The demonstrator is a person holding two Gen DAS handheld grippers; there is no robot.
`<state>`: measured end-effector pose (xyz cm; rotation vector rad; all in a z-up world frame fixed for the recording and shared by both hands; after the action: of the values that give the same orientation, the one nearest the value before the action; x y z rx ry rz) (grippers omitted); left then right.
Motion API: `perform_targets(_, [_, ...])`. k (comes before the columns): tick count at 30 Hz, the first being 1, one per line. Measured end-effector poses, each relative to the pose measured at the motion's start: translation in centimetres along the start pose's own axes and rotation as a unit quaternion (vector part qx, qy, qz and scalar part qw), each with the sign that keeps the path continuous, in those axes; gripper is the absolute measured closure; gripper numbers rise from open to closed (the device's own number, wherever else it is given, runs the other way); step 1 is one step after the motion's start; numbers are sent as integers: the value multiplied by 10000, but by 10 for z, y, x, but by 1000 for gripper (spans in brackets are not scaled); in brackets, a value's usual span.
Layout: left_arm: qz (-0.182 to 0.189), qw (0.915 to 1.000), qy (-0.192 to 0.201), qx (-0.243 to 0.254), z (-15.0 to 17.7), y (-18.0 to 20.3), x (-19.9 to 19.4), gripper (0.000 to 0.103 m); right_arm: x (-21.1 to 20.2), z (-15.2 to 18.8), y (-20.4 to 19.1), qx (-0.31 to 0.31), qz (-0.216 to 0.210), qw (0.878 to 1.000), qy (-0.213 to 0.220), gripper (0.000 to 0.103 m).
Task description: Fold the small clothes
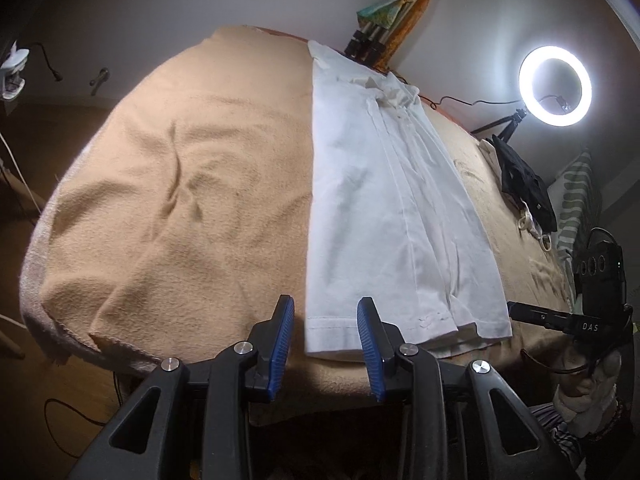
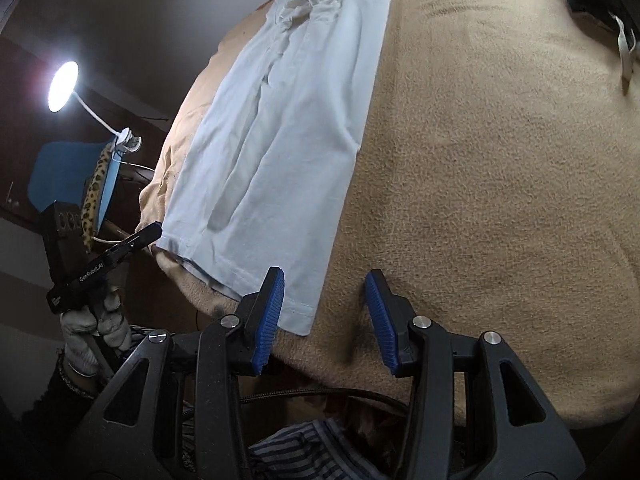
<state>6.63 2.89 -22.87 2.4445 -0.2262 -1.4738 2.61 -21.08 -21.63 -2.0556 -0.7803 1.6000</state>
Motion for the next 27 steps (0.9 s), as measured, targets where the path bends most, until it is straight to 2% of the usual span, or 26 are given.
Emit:
perform_targets(3, [90,9998,-145,-79,3,-1,7,82,2,5,-6,39,-288,9996,-14,58])
perform_targets(6, [111,9998,-148,-103,2,-2,8,88,6,7,-12,-76,-314,9995,-17,58])
perform_targets(7, [102,9998,-145,-98,2,-2,8,94,7,7,-14,-72,-368,9993,-28,63])
perform_targets(8, [85,9998,-136,-88,2,-3,8,100,9,9,-15,-43,-472,9988,-75,74])
perform_targets(10, [74,9999,-104,-28,2,-1,7,103,15,14,-15,-6,-557,9982,-209,90])
perform_targets(11, [53,10000,-73,5,2,0,7,103,17,15,-15,-47,-523,9984,-217,94])
perform_targets(14, [41,10000,26,35,1,1,2,103,16,15,-17,-64,-563,9982,-201,97])
perform_targets(18, [150,9997,159,-44,1,-2,-14,103,-3,17,-26,62,-937,9956,17,98])
perform_targets(20, [74,9998,174,-6,3,-5,-14,103,-9,17,-28,-89,-856,9962,119,98])
perform_targets(23, [64,9999,-18,-143,7,-11,-1,103,6,20,-14,20,-674,9977,-100,98])
perform_targets(27, [53,9999,42,-100,4,-9,-4,103,12,19,-10,85,-696,9974,-184,98])
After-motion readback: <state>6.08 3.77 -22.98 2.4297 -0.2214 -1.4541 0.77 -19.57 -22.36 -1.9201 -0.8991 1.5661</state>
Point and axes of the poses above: each gripper's, at about its wrist camera, not at the fingertips, and x roughly the way its jaws point, y to its right, z to its underside, the point moved 9 cm from there along x, roughly the way its jaws point, and after that the axes turned 9 degrees about -z, right-handed, at the moved point
